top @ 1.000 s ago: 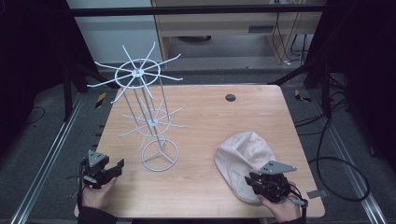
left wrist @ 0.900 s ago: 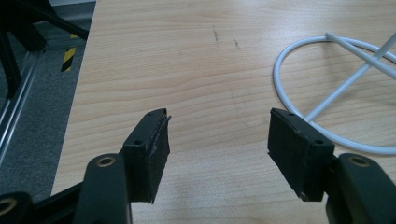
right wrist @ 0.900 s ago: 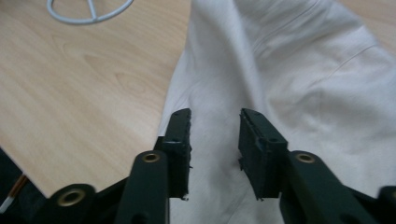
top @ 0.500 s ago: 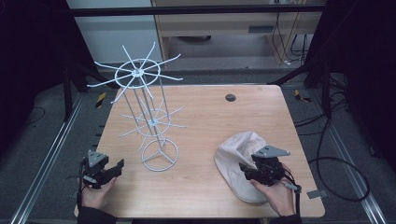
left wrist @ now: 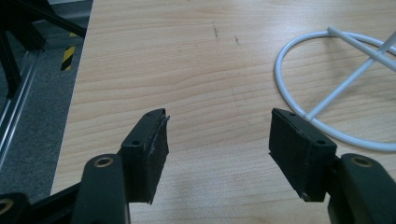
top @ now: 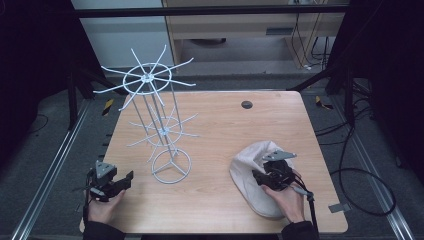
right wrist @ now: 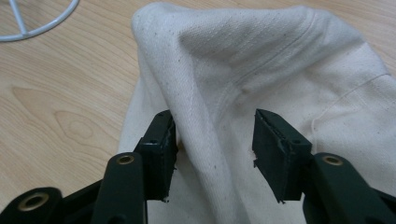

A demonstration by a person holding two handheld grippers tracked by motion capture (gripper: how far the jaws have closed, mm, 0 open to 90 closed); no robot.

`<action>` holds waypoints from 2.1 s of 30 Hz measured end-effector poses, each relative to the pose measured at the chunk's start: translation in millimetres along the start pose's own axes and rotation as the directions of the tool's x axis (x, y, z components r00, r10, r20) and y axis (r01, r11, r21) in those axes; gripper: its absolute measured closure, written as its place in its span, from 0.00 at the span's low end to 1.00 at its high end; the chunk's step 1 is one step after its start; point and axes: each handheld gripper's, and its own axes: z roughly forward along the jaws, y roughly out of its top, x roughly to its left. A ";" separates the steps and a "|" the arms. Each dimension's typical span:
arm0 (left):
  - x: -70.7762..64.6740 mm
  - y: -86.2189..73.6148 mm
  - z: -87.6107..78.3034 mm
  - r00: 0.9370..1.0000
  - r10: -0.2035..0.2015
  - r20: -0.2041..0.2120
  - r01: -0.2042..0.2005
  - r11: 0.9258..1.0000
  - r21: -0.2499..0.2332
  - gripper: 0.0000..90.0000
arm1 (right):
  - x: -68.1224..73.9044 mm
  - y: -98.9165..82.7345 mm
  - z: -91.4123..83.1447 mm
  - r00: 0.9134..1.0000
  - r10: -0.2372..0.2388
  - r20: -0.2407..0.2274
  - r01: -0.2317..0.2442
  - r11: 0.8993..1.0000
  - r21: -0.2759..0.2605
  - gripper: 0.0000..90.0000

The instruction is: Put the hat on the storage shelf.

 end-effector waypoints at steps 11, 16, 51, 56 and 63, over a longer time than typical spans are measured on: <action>-0.3 0.1 0.1 1.000 0.002 0.000 -0.002 1.000 0.002 0.41 | 2.3 5.5 8.5 1.000 0.029 -0.003 -0.028 0.998 0.062 0.81; -0.1 0.0 0.0 1.000 0.002 0.000 -0.002 1.000 0.003 0.41 | 5.4 8.0 10.4 0.999 0.030 0.025 -0.032 0.994 0.103 0.91; -0.5 0.2 -0.4 1.000 0.004 0.003 -0.004 1.000 0.002 0.41 | -12.1 15.8 -63.8 0.997 -0.033 -0.072 0.014 0.968 -0.252 0.98; -0.4 0.1 -0.3 1.000 0.004 0.001 -0.004 1.000 0.004 0.41 | -11.8 18.1 -70.2 0.995 -0.054 -0.086 0.025 0.950 -0.311 0.98; -0.9 -0.2 -0.5 1.000 0.003 0.002 -0.003 1.000 0.004 0.41 | -5.5 24.8 -83.6 0.989 -0.099 -0.110 0.047 0.914 -0.404 0.98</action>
